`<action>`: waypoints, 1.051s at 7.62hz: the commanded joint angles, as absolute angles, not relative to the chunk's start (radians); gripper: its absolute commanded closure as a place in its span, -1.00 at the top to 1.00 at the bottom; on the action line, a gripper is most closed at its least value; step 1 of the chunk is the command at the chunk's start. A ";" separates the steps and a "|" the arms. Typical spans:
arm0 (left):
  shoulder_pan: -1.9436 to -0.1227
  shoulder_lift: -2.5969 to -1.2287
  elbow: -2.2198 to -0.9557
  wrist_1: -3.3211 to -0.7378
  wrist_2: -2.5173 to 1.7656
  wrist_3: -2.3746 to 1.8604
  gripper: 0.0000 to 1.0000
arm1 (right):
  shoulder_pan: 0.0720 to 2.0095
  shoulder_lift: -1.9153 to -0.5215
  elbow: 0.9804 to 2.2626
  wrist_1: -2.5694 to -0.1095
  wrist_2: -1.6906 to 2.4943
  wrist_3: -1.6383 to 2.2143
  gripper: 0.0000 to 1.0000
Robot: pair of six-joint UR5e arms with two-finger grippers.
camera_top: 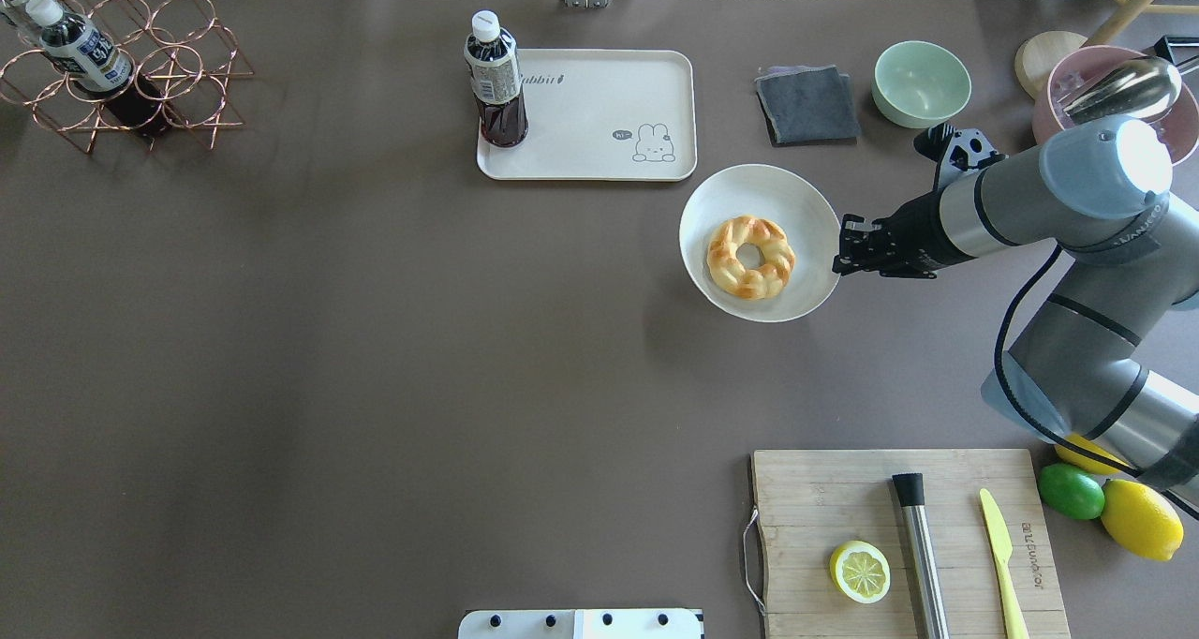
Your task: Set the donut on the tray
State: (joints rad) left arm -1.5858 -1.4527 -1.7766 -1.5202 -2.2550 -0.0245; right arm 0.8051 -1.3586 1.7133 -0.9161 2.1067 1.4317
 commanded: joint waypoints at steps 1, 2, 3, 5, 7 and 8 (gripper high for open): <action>-1.586 -1.451 -1.779 -1.520 -2.255 -0.025 0.97 | 0.851 -1.223 1.566 -0.956 2.111 1.440 -1.00; -1.585 -1.453 -1.776 -1.520 -2.255 -0.025 0.97 | 0.870 -1.142 1.460 -0.956 2.112 1.440 -1.00; -1.586 -1.453 -1.775 -1.520 -2.256 -0.025 0.97 | 0.876 -1.065 1.360 -0.956 2.114 1.460 -1.00; -1.585 -1.451 -1.776 -1.520 -2.256 -0.026 0.97 | 0.885 -0.880 1.161 -0.954 2.114 1.535 -1.00; -1.585 -1.451 -1.776 -1.520 -2.258 -0.026 0.97 | 0.891 -0.757 1.012 -0.954 2.106 1.536 -1.00; -1.585 -1.453 -1.776 -1.520 -2.258 -0.026 0.97 | 0.890 -0.685 0.932 -0.953 2.102 1.536 -1.00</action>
State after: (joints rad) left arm -1.5848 -1.4513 -1.7763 -1.5202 -2.2573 -0.0259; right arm 0.8885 -0.8096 1.0750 -0.9541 2.1094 1.5322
